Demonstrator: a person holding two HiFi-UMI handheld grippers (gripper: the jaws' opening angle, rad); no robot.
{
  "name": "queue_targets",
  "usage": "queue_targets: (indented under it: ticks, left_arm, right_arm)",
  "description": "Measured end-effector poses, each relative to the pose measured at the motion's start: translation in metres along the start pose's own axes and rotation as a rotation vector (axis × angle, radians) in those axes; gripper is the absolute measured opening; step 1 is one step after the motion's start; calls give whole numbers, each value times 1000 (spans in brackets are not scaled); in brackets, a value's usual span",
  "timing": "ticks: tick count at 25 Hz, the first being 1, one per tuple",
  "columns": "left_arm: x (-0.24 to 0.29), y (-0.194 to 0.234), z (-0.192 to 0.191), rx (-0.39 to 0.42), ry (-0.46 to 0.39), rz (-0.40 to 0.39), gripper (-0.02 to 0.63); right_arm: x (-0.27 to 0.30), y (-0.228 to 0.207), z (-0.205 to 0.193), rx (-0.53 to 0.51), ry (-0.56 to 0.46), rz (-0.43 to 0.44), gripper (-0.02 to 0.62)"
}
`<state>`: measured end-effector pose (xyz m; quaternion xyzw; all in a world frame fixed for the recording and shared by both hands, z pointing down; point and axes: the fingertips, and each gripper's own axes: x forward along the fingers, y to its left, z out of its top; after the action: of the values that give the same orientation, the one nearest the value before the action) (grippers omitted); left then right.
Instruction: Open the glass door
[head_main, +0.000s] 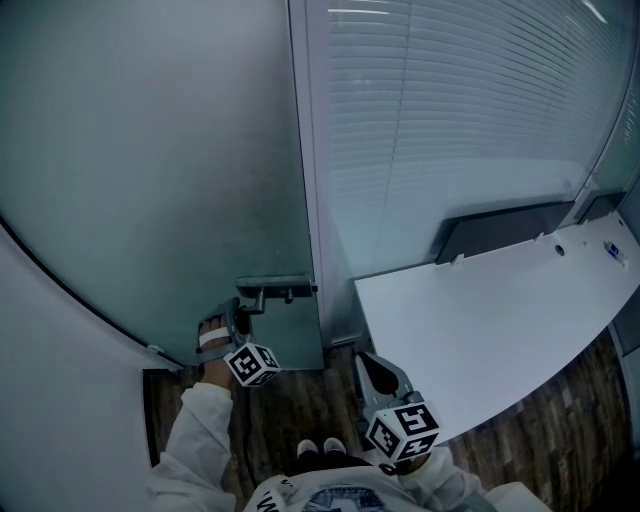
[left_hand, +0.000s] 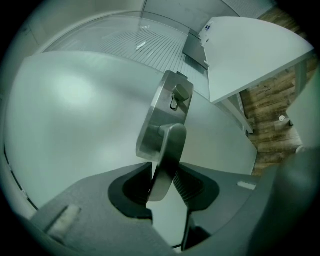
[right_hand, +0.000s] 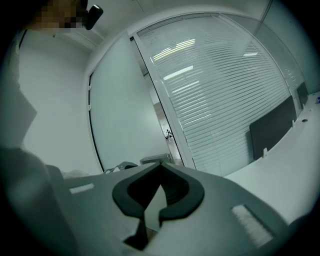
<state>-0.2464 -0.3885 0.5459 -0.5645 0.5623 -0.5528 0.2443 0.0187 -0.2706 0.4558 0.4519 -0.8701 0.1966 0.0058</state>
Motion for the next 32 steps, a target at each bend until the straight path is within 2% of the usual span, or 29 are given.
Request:
queue_targets:
  ticks: [19,32]
  left_arm:
    - [-37,-13,-14,0,-16,5,137]
    - [-42,-14,-18,13,2,-3,137]
  right_arm:
    - [3,15,-5,-2,13,78,5]
    - [2,16,-2,-4,8,82,5]
